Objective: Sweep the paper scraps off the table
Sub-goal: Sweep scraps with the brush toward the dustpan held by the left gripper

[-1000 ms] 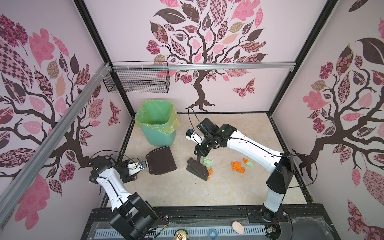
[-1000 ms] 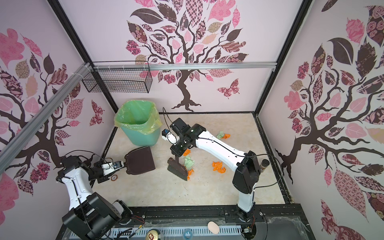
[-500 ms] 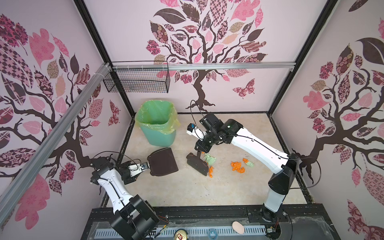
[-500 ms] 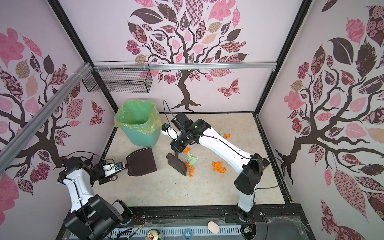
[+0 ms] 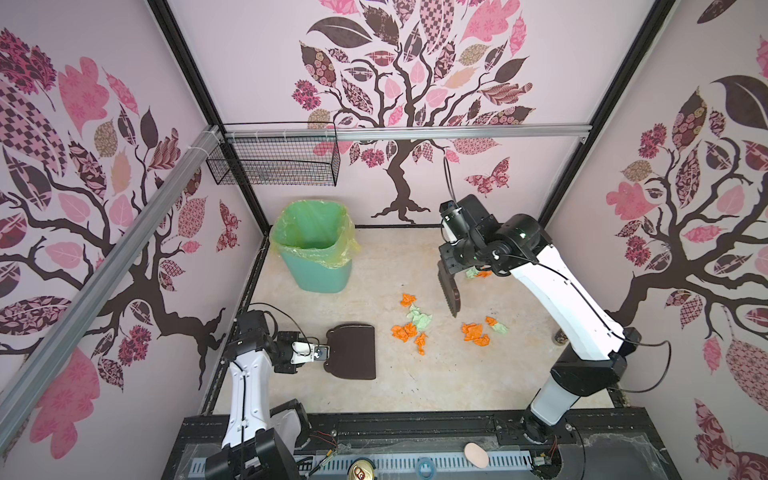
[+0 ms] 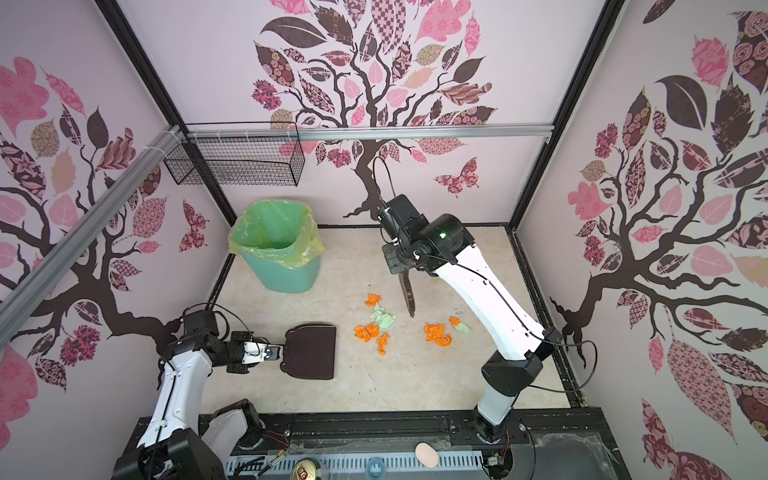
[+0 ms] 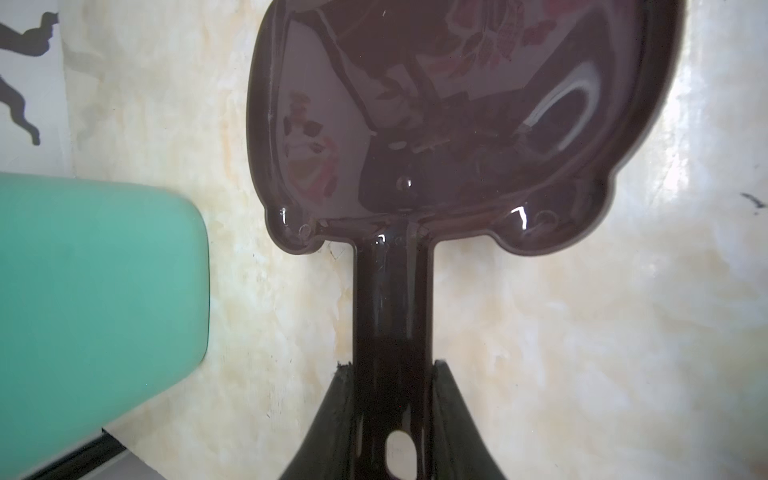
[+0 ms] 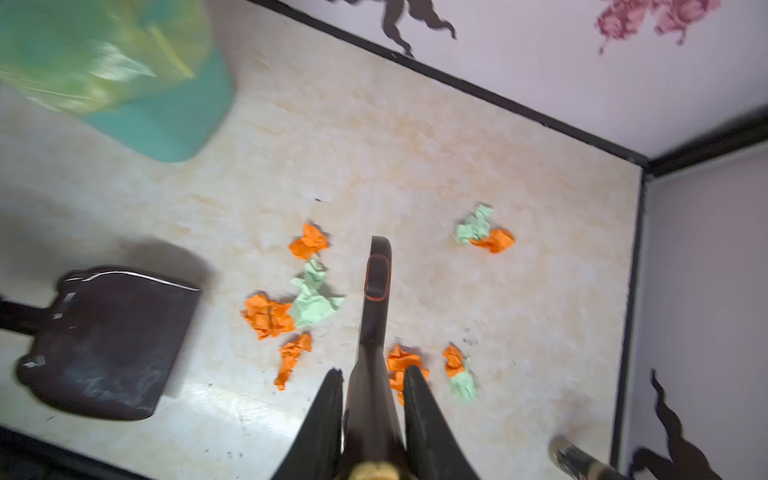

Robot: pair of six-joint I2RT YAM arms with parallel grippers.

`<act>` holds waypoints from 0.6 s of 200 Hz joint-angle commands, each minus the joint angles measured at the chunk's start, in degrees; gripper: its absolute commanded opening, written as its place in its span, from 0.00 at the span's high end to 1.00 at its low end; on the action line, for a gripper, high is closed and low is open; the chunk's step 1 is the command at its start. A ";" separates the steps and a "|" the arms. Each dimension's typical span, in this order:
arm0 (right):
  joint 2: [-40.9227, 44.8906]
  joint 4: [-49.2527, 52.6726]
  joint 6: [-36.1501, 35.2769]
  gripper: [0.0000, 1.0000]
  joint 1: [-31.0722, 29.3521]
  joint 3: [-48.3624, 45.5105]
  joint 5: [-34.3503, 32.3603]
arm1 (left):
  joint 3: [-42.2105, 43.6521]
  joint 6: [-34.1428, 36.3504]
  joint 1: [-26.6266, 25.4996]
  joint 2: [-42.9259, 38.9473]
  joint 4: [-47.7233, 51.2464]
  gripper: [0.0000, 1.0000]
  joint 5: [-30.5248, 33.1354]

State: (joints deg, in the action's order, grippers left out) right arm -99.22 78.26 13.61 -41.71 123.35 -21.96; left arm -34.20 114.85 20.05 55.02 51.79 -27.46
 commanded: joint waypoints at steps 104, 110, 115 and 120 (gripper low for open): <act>-9.89 -7.50 9.09 1.00 0.12 -13.77 -0.85 | 0.27 -28.06 -13.72 2.68 -15.89 1.00 13.65; -10.26 -7.80 9.07 1.00 -0.39 -13.84 -0.98 | 1.09 -27.94 -14.07 1.90 -16.00 1.00 13.62; -10.52 -7.96 9.17 1.00 -0.84 -13.62 -0.98 | 1.54 -27.75 -14.38 1.35 -15.95 1.00 13.68; -10.84 -8.11 9.32 1.00 -1.26 -13.57 -0.91 | 1.89 -27.68 -14.70 0.97 -15.62 1.00 13.74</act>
State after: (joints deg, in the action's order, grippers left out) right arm -107.07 70.78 21.89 -41.47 108.25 -23.57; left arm -35.11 89.01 6.63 58.65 36.49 -13.89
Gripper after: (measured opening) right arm 0.254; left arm 0.259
